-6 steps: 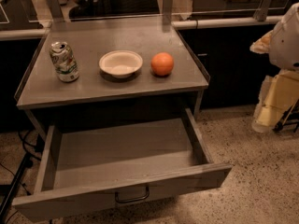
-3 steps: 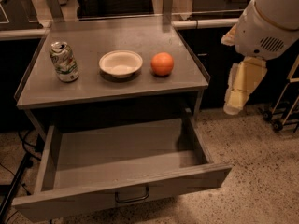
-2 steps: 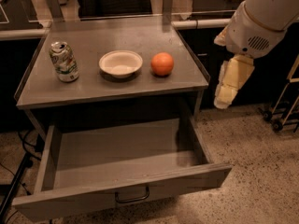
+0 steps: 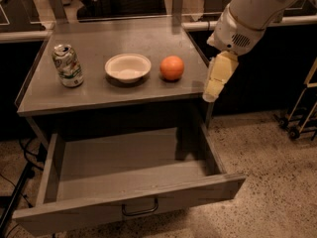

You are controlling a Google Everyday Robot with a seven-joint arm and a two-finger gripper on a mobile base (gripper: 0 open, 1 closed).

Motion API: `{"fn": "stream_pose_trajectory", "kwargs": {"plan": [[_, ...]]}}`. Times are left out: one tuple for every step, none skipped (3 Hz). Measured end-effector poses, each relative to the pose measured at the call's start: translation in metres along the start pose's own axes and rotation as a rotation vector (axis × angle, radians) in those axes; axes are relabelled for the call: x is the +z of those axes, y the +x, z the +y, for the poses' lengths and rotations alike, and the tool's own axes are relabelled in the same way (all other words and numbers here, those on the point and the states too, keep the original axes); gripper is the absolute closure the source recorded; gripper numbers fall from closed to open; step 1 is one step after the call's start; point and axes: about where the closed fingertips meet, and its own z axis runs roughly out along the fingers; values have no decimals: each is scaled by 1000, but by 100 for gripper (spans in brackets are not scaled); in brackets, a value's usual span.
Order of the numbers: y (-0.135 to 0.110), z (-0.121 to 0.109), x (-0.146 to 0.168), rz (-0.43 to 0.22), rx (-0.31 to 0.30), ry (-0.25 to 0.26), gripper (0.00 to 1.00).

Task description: Place orange into top drawer

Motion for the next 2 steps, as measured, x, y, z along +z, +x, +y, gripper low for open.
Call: {"fn": "stream_pose_trajectory", "kwargs": {"plan": [[2, -2, 7, -11, 24, -7, 0], [-8, -21, 19, -35, 26, -19, 0]]}}
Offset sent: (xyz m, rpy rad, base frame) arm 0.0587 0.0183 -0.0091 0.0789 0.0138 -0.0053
